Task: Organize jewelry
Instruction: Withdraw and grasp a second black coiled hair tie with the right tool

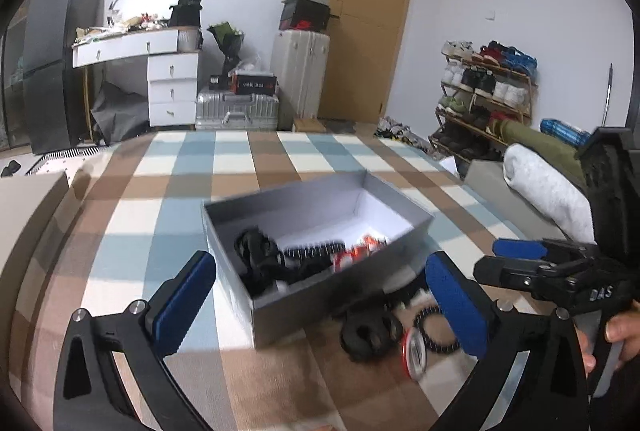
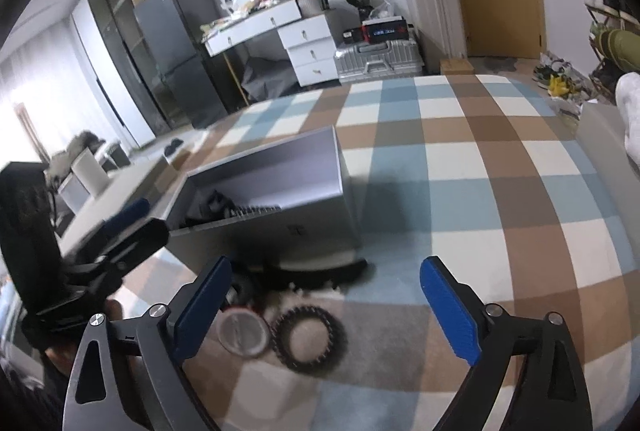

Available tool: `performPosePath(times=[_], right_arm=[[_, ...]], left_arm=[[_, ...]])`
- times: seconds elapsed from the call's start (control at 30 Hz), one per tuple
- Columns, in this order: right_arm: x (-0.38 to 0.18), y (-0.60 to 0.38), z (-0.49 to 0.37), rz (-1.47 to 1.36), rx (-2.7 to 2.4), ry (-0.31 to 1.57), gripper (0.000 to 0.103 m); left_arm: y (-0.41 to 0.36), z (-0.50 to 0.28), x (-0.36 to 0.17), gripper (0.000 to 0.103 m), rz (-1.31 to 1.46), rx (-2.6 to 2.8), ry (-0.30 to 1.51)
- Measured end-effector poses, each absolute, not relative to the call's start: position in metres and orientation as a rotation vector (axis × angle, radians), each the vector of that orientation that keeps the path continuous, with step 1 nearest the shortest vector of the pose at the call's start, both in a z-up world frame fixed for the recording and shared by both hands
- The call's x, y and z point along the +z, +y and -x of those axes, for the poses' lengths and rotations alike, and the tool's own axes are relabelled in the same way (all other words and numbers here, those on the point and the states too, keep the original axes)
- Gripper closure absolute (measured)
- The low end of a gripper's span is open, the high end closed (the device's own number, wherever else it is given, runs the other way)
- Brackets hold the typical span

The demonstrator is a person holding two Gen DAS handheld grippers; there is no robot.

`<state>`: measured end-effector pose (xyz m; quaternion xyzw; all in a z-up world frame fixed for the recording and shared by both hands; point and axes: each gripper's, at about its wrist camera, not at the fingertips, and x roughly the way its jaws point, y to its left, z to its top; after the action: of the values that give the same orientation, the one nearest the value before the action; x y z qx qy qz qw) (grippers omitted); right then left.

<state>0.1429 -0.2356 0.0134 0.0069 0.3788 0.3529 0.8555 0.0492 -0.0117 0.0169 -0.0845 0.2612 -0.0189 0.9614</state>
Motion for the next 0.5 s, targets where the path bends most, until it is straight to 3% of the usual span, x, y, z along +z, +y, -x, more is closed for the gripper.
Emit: performPosePath(times=[0.33,0.5], right_arm=[[-0.01,-0.231,-0.134,0.176,0.726,0.864,0.007],[-0.016,-0.226,-0.128,0.231,0.747,0.875,0.023]], left_arm=[[-0.013,-0.046,0.009,0.001,0.211,-0.082,0.572],[-0.017,-0.047,0.007,0.001,0.193,-0.093,0.597]])
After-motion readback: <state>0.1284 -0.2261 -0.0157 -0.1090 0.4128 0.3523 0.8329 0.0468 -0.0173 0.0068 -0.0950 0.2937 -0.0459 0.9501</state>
